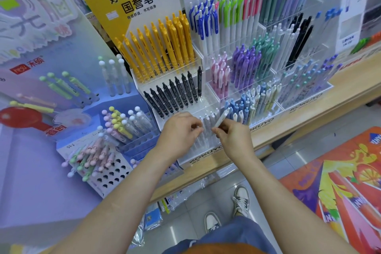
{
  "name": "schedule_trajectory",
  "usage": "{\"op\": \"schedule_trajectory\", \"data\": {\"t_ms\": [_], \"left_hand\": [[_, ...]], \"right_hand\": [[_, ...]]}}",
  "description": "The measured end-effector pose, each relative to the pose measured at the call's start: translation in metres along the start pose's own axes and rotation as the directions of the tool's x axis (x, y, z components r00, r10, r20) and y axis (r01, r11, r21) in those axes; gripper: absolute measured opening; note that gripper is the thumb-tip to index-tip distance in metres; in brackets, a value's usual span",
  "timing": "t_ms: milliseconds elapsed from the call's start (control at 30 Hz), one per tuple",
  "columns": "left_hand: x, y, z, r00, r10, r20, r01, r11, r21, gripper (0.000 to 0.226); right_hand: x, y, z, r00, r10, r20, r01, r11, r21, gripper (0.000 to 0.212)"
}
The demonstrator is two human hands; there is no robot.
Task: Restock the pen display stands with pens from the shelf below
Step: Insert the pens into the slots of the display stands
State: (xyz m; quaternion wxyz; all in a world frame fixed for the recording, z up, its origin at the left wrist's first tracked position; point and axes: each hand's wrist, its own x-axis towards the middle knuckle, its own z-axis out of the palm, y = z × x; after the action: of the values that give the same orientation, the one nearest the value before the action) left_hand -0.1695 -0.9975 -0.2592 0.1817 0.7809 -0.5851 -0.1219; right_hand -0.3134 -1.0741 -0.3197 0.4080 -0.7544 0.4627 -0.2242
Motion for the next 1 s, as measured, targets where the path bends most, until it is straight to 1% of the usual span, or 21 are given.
{"op": "schedule_trajectory", "data": {"t_ms": [67, 133, 200, 267, 333, 433, 533, 600, 667, 767, 867, 1000], "left_hand": [[0.001, 0.002, -0.001, 0.999, -0.009, -0.033, 0.008, 0.999, -0.05, 0.014], [0.005, 0.007, -0.003, 0.998, -0.005, -0.061, -0.004, 0.989, -0.144, 0.022], [0.013, 0.015, -0.008, 0.999, 0.023, -0.03, -0.029, 0.978, -0.206, 0.034], [0.023, 0.023, -0.012, 0.996, 0.08, 0.03, -0.073, 0.98, -0.186, 0.038], [0.031, 0.026, -0.015, 0.992, 0.094, 0.083, -0.079, 0.982, -0.17, 0.036], [0.036, 0.023, -0.02, 0.99, 0.053, 0.13, -0.03, 0.984, -0.178, 0.023], [0.036, 0.02, -0.024, 0.995, 0.019, 0.097, -0.005, 0.989, -0.146, 0.014], [0.034, 0.019, -0.026, 0.997, 0.004, 0.081, 0.006, 0.991, -0.133, 0.014], [0.031, 0.019, -0.028, 0.997, -0.016, 0.071, 0.025, 0.99, -0.136, 0.014], [0.026, 0.016, -0.025, 0.997, -0.056, 0.045, 0.064, 0.979, -0.196, 0.013], [0.02, 0.011, -0.016, 0.998, 0.002, 0.066, 0.006, 0.993, -0.121, 0.015], [0.021, 0.008, -0.008, 0.986, 0.159, 0.043, -0.159, 0.987, -0.004, 0.017]], "right_hand": [[0.001, -0.001, 0.001, 1.0, -0.015, -0.001, 0.015, 1.0, -0.006, 0.014], [0.002, -0.003, 0.002, 0.999, -0.046, 0.005, 0.046, 0.999, -0.022, 0.015], [0.005, -0.005, 0.003, 0.996, -0.079, 0.035, 0.08, 0.996, -0.046, 0.015], [0.007, -0.006, 0.003, 0.991, -0.111, 0.075, 0.117, 0.99, -0.082, 0.015], [0.011, -0.007, 0.002, 0.987, -0.125, 0.101, 0.134, 0.986, -0.095, 0.016], [0.014, -0.009, -0.003, 0.977, -0.136, 0.165, 0.158, 0.98, -0.124, 0.014], [0.015, -0.009, -0.007, 0.961, -0.125, 0.245, 0.163, 0.977, -0.139, 0.02], [0.015, -0.008, -0.009, 0.959, -0.095, 0.267, 0.131, 0.984, -0.121, 0.014], [0.013, -0.006, -0.011, 0.959, -0.057, 0.279, 0.092, 0.989, -0.113, 0.028], [0.009, -0.002, -0.013, 0.953, -0.034, 0.301, 0.078, 0.988, -0.136, 0.039], [0.007, 0.002, -0.013, 0.95, -0.009, 0.312, 0.047, 0.992, -0.115, 0.042], [0.007, 0.005, -0.011, 0.94, 0.016, 0.342, 0.022, 0.994, -0.104, 0.037]]}}
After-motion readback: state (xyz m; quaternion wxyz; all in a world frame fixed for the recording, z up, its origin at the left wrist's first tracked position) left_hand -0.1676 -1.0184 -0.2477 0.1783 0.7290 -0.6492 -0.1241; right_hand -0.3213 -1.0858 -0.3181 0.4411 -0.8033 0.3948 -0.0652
